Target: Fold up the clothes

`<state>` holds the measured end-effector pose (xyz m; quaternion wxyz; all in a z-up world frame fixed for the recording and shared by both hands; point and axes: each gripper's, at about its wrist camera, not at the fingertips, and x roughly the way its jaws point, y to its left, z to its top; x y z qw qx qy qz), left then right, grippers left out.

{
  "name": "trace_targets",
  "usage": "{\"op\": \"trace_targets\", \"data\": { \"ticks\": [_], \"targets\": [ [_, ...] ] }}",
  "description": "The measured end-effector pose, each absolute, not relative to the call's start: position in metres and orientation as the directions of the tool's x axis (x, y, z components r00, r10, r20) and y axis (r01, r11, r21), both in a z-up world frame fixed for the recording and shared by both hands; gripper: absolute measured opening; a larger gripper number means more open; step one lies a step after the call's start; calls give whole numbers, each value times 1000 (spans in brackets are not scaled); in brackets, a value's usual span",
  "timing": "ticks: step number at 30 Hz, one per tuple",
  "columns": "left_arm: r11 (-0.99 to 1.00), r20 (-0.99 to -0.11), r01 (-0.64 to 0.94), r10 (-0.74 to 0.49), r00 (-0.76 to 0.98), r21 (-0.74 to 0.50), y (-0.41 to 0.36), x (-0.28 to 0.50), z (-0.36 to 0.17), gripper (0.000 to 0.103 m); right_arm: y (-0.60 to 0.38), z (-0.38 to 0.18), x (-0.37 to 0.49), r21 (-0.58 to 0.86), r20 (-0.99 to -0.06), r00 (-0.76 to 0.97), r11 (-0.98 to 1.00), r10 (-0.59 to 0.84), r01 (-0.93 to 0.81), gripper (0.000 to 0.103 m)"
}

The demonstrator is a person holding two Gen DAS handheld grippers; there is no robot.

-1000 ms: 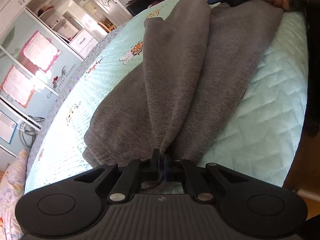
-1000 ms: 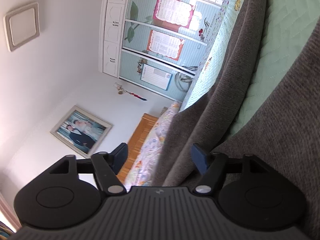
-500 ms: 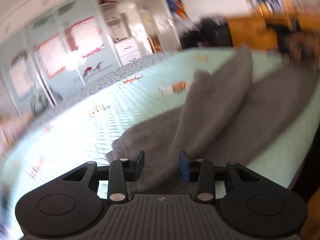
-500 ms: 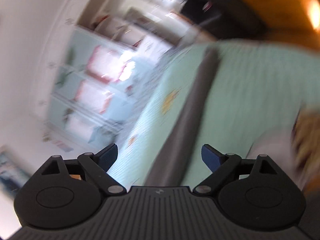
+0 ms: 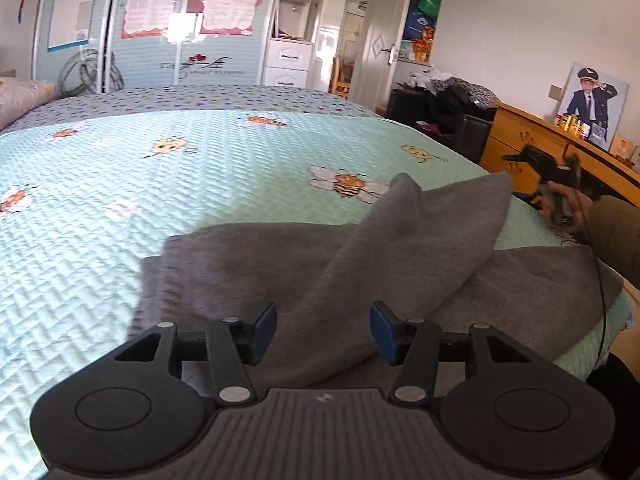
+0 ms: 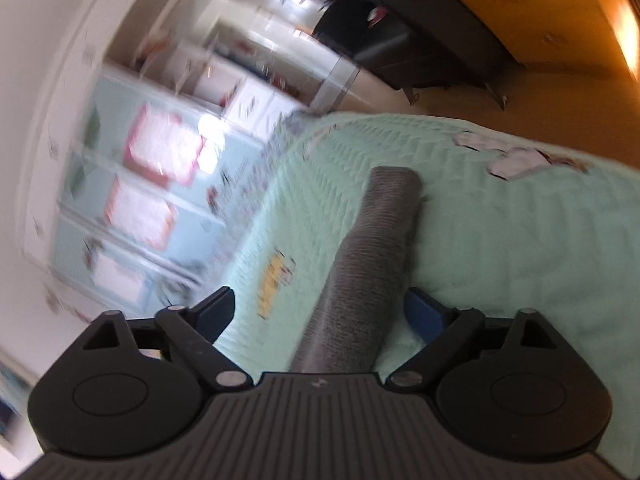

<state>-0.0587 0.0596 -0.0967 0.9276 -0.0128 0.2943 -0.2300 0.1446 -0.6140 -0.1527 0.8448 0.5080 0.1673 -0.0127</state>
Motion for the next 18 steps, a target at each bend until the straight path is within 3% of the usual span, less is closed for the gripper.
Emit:
{"op": "trace_targets", "data": {
  "ticks": [1, 3, 8, 15, 18],
  "targets": [
    [891, -539, 426, -439, 719, -158, 56, -58, -97, 58, -610, -146, 143, 844, -298, 943, 502, 151, 186, 44],
    [885, -537, 439, -449, 714, -156, 49, -58, -99, 59, -603, -133, 139, 824, -302, 941, 539, 155, 175, 15],
    [868, -503, 468, -483, 717, -166, 40, -61, -93, 63, -583, -98, 124, 775, -301, 938, 617, 170, 136, 14],
    [842, -396, 507, -536, 745, -186, 46, -82, -74, 66, -547, 20, -13, 878, 4, 973, 465, 232, -114, 13],
    [824, -351, 532, -564, 747, -193, 47, -93, -66, 70, -547, 34, -62, 910, 24, 980, 402, 197, -103, 14]
  ]
}}
